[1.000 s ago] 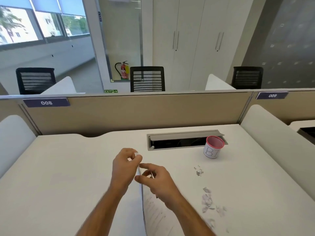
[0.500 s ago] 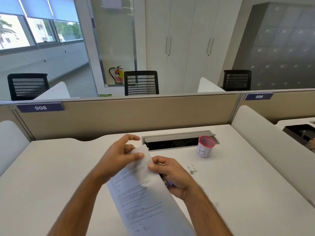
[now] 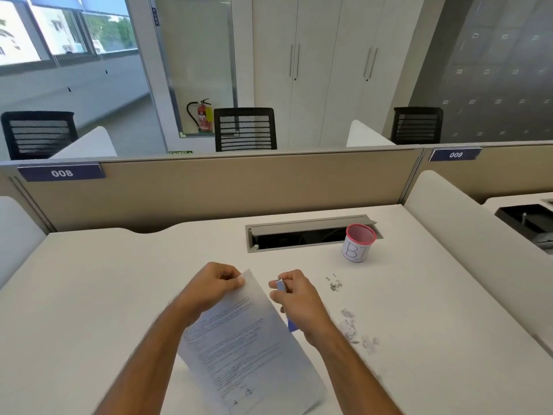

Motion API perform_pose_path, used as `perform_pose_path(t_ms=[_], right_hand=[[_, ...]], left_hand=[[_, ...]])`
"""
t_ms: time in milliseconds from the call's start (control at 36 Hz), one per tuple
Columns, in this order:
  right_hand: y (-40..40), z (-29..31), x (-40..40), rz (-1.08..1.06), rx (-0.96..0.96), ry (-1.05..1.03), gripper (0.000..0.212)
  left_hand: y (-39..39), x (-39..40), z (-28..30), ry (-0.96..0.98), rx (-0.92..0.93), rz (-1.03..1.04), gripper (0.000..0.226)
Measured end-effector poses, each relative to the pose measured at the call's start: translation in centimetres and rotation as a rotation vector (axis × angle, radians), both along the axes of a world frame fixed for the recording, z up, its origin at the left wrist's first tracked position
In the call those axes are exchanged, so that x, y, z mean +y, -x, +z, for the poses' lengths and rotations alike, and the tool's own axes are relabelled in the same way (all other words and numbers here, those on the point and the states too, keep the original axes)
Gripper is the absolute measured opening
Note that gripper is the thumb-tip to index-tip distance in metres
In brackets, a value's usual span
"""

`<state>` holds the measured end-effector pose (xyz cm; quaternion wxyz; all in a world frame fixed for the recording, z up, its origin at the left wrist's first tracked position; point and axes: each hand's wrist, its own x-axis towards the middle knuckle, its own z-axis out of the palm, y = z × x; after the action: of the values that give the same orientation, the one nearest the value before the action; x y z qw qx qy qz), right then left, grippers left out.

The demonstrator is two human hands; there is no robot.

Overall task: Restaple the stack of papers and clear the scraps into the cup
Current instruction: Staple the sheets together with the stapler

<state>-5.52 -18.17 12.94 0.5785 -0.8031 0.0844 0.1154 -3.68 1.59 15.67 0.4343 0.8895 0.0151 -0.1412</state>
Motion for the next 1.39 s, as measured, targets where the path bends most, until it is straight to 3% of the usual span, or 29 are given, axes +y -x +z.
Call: perform_pose_path(t_ms=[139,306,444,583,694,806,917,1389], right_hand=[[0.8,-0.8,0.6,0.007,0.018,0.004,0.014],[0.0,-3.1,0.8,-0.355,0.436,-0.593,0.012],[-1.2,-4.2,-0.8,-0.517,0.535,-0.881,0.007],[-1.8,-3.9,-0.6,-0.393,0.372,-0.603,0.033],[-1.5,-4.0,0.6,-0.329,0.159,-0.349,0.027],[-0.6,-3.3,2.3,-0.188,0.032,-0.174,0.011],[-0.5,-3.8,3.5,-0.083,-0.091,0.131,0.005],[-0.8,-4.4,4.0,-0.048,-0.287,0.284,0.011]], left_hand=[[0.1,-0.3,-1.5,0.008,0.014,0.049,0.032],[-0.3,-0.4,-2.7,0.033,0.052,0.084,0.029],[-0.8,-0.5,-3.8,0.019,0.075,0.107,0.029],[-1.0,-0.7,-4.5,0.011,0.105,0.141,0.029],[-1.4,-0.5,-4.6,0.039,0.117,0.17,0.028],[-1.9,-0.5,-4.4,0.079,0.114,0.184,0.023],[-2.2,-0.5,-4.0,0.134,0.118,0.214,0.022],[-2.1,-0.5,-3.7,0.159,0.161,0.191,0.026]])
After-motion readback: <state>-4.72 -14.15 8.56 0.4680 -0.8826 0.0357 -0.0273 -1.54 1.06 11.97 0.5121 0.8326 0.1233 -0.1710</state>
